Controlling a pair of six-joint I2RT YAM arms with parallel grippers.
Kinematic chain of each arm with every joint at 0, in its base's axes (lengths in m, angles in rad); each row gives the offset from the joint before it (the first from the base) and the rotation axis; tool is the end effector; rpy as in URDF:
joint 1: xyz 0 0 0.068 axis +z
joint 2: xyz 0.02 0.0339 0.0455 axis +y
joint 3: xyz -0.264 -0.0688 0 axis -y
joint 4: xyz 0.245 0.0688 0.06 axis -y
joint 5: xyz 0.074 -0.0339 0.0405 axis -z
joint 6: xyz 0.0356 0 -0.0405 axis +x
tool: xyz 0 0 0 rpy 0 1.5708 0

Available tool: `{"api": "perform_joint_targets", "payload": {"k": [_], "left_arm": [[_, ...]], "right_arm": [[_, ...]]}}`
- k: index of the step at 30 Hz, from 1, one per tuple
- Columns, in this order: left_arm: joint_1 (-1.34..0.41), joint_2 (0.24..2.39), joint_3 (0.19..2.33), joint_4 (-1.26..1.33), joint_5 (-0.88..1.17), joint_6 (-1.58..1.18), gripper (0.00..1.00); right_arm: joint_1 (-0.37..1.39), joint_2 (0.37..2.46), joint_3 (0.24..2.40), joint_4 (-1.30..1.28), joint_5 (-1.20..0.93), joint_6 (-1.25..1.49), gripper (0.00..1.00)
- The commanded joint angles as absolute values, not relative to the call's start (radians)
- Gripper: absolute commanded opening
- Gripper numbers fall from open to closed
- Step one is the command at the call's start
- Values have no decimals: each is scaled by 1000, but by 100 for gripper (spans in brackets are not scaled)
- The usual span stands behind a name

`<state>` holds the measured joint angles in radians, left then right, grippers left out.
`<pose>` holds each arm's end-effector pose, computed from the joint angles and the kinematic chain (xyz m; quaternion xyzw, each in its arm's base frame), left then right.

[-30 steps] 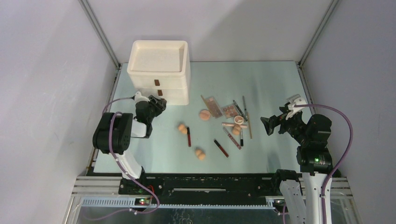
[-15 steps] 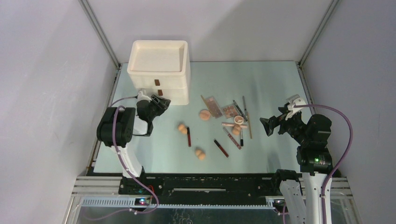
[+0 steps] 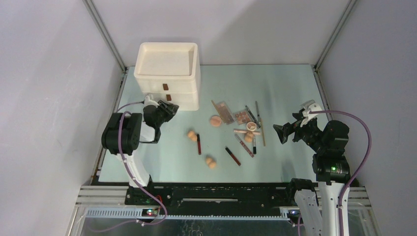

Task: Organize the makeup
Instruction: Open the drawer in the storage box.

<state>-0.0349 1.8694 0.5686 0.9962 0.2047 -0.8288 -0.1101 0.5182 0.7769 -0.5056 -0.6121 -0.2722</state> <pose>0.3242 -0.0186 0.1130 -0.2543 0.7630 -0.3211 0.5000 0.1137 0.0080 0.3397 -0.2455 0.7347 0.1220 0.6206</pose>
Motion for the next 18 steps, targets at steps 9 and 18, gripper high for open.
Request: {"api": "perform_joint_targets", "payload": {"k": [9,18], "left_arm": [[-19,1789,549,1040,161,-795,23],[-15,1732,503,1082,180,-787,0]], "right_arm": [[-115,511,776,-503,-635,-284,100],[-116,513,776,-503,-635,-287,100]]}}
